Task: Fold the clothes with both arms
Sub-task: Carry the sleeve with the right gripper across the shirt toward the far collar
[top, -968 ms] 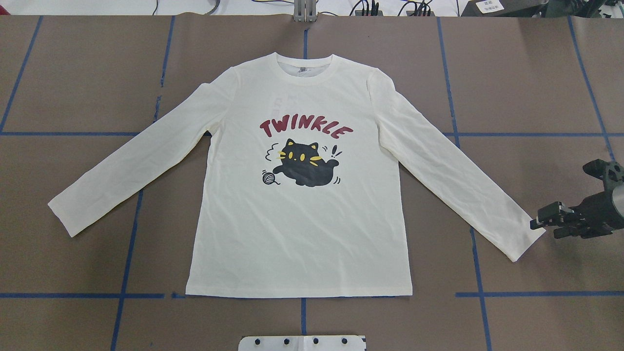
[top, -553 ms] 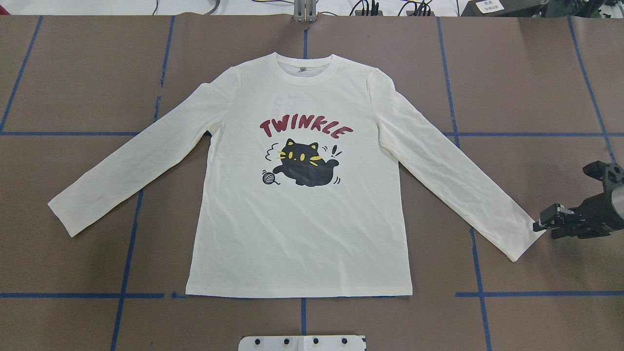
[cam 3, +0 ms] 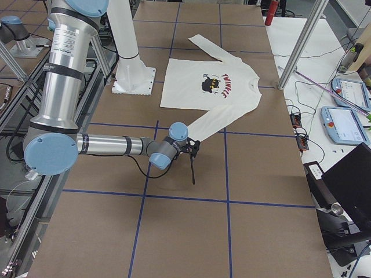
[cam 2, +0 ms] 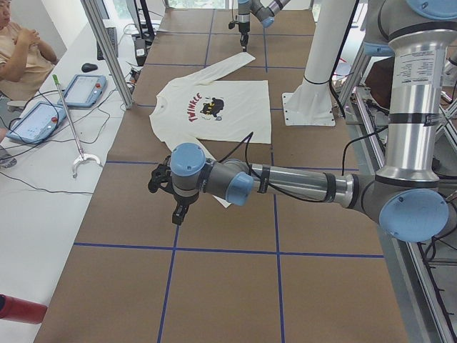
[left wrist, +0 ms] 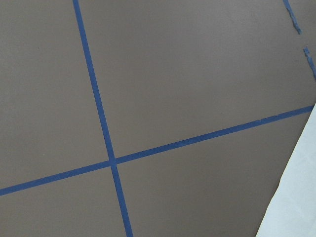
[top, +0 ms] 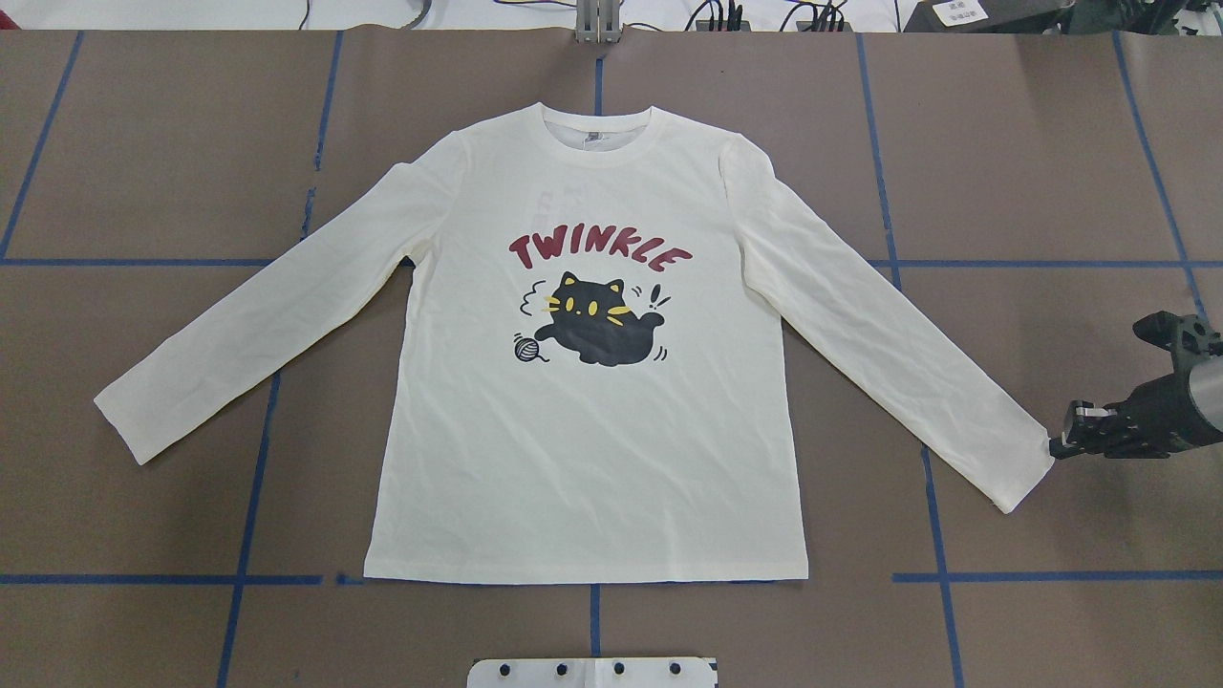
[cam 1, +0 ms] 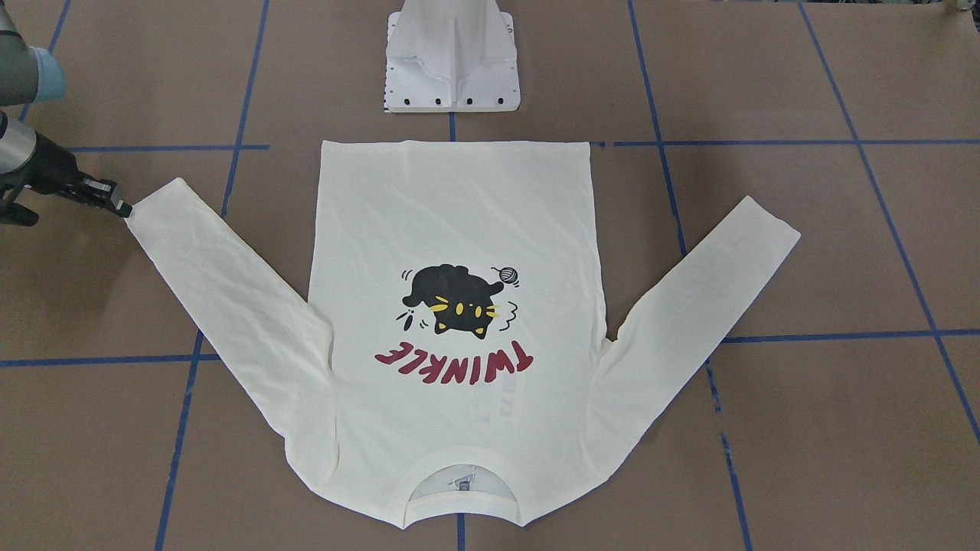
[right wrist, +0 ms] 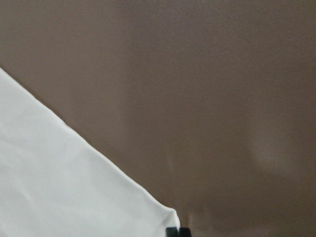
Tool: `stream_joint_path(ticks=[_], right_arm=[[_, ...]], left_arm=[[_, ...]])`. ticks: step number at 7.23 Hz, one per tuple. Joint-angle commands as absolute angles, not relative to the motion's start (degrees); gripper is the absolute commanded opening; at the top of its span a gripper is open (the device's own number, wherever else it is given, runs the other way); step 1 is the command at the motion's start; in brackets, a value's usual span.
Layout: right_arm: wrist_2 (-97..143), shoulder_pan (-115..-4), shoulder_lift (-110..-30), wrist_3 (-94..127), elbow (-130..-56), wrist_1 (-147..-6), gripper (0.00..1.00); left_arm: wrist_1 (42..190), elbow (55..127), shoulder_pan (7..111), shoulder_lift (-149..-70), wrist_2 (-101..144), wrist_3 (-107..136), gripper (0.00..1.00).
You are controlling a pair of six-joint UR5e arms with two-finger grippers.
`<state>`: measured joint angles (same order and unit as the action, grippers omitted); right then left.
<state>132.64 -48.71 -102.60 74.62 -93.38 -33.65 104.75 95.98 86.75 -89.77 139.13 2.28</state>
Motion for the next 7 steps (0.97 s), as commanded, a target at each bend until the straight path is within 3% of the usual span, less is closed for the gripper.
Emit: stream_joint_path(ticks=[1,3,4,7], right_arm=[[133.15,-48.87,-102.39,75.32,-99.79,-33.75,0.00],[132.98,-48.87,-101.69,77.85,-108.33,-34.80,0.00],[132.98,-51.74,-96.21,83.09,-111.94,-37.50,0.00],[132.02,-53.79,-63.92,91.23,-113.30,-68.09,0.00]], left_arm=[[104.85,95.80,86.75,-89.65,139.13,2.29,1.00],[104.85,95.89,86.75,-89.56,139.13,2.29,1.00],[104.85,95.89,86.75,-89.56,139.13,2.29,1.00],[104.85,95.63,86.75,-89.56,139.22,2.29,1.00]])
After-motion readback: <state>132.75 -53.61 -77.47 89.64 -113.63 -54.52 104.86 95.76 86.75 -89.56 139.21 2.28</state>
